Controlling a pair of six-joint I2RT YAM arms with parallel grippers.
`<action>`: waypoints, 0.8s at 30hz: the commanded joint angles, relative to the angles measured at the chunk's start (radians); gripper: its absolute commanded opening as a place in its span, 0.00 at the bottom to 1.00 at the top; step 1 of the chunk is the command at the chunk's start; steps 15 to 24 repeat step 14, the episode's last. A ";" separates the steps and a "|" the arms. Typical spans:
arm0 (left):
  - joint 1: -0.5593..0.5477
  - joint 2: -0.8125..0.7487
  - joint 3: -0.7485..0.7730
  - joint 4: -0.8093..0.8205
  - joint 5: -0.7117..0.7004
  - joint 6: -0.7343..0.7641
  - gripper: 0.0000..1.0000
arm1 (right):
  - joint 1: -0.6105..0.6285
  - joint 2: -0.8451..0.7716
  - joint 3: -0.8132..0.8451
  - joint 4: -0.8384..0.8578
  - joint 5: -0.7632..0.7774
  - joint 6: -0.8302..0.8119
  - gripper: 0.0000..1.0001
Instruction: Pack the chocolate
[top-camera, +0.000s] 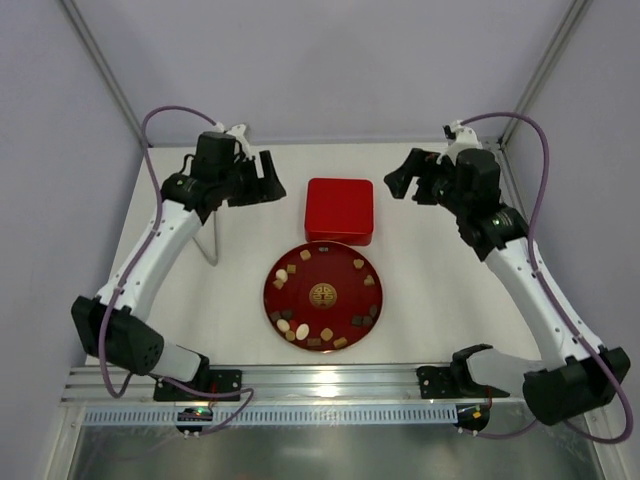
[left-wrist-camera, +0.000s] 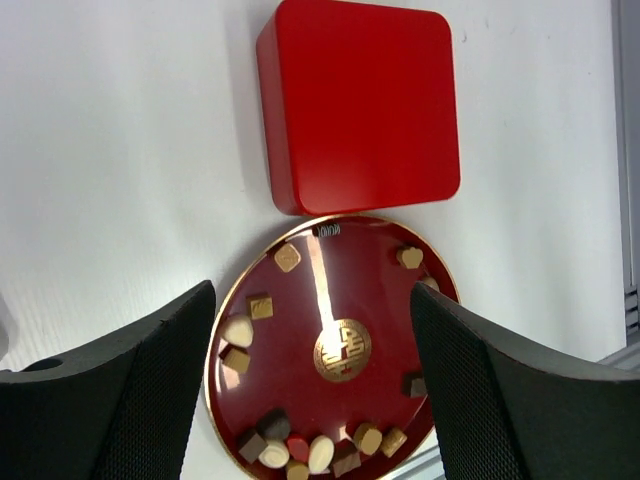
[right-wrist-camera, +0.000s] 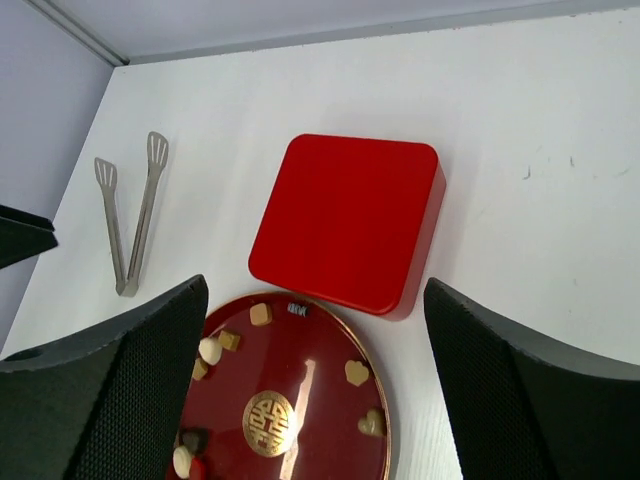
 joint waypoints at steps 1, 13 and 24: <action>0.000 -0.106 -0.086 0.026 0.029 0.048 0.78 | -0.002 -0.118 -0.113 0.013 0.055 0.009 0.91; 0.000 -0.312 -0.233 0.035 0.046 0.068 0.78 | -0.002 -0.266 -0.246 -0.011 0.084 -0.007 1.00; 0.000 -0.312 -0.235 0.033 0.046 0.069 0.78 | -0.002 -0.267 -0.246 -0.007 0.082 -0.008 1.00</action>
